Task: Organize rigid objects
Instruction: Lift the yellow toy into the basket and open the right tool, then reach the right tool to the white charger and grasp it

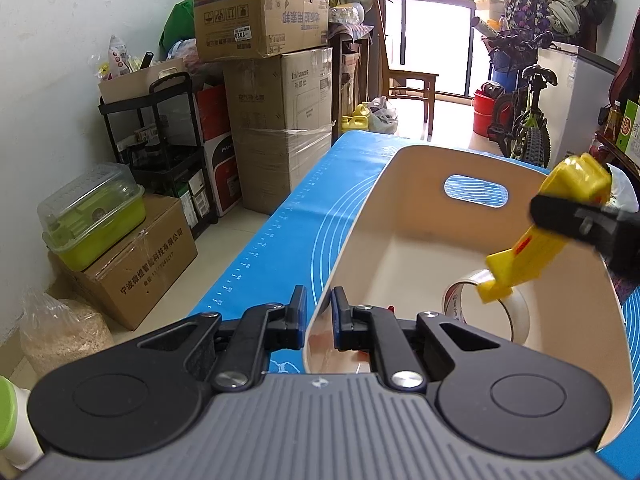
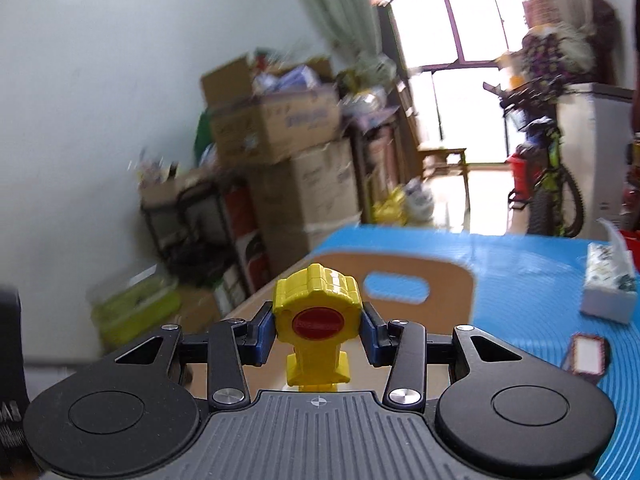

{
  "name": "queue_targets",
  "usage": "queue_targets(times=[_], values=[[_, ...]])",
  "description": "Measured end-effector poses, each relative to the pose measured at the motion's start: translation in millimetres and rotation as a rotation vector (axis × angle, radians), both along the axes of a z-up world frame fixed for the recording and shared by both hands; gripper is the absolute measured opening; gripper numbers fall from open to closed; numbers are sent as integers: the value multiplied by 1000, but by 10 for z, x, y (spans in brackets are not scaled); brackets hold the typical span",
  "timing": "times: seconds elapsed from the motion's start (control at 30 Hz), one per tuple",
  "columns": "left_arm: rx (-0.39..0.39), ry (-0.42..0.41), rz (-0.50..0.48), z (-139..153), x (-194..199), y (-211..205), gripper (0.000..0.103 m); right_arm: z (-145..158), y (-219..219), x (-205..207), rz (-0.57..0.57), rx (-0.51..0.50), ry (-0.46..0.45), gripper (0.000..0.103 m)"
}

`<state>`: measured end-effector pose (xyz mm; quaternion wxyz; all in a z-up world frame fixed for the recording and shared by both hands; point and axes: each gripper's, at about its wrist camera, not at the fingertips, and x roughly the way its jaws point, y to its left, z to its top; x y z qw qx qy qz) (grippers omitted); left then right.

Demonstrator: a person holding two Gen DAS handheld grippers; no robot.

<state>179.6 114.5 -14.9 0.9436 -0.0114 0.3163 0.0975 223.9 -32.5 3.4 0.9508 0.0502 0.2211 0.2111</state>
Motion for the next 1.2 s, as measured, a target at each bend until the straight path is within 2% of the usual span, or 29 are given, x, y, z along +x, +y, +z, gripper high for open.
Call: queue_targets(times=[0.1,0.37,0.47,0.7,0.97,1.2], values=[[5,-2,0,2,-7,-14,14,-22,76,-16,38,-40,16,50],[6,-1,1,5,1,-12,14,-222,9,135,51,-10,175,51],[3,1,0,4,1,-6,14,-258,-24,165,47,18,210,65],[-3,1,-3,1,10,3,14,-181,-195,157,12,56,198,72],[-4,1,-3,7,11,6,14,-44,-671,190,-119,81,148,74],[3,3,-6,0,10,6,14,-220,-1171,291,-311,69,175,74]])
